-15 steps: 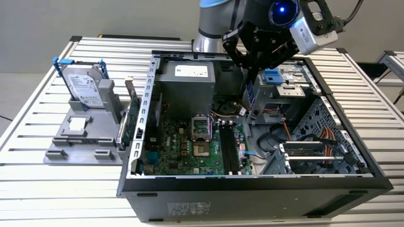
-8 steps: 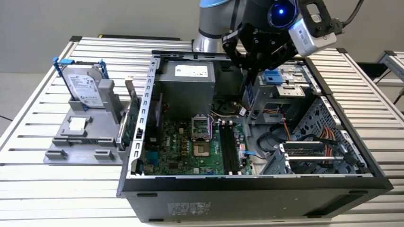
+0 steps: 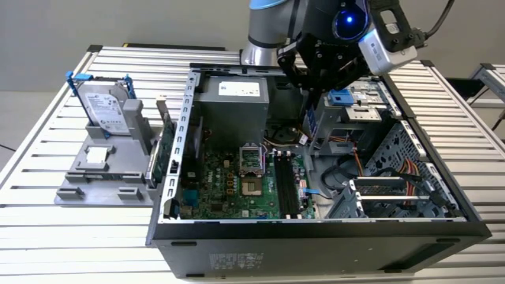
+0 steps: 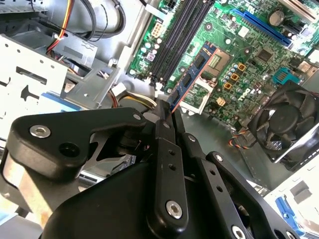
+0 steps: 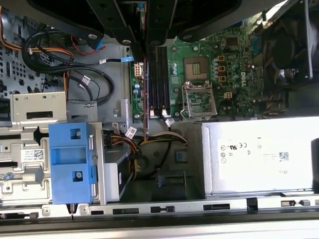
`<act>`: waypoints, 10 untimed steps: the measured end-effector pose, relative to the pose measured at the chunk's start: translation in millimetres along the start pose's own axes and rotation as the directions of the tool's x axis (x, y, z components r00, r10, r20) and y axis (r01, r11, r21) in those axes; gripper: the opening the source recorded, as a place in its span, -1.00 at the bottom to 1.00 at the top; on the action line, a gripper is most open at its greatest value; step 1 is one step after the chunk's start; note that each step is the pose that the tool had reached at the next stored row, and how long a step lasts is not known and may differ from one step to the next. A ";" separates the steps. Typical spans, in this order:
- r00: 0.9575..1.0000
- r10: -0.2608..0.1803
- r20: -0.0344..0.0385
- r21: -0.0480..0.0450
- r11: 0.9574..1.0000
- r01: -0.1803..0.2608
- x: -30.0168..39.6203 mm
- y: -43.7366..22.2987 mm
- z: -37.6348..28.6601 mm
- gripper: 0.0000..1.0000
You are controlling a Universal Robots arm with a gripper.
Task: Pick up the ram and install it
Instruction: 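Insert the ram into the slot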
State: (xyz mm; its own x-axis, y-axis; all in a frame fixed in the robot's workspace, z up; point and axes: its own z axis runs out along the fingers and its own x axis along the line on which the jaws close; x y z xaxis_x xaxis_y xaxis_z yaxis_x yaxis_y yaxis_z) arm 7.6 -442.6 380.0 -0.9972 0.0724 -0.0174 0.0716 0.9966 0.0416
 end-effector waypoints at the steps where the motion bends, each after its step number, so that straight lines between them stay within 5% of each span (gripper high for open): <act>1: 1.000 0.000 0.000 0.000 1.000 0.000 0.0 0.0 0.2 -1.00; 10: 1.000 0.000 0.000 0.000 1.000 0.000 0.1 -0.1 3.1 -1.00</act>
State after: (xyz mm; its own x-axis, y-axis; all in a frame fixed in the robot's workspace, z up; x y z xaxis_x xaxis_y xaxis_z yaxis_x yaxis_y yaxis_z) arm 7.6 -442.6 376.9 -0.9972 0.0726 -0.0174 0.0718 0.9965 0.0416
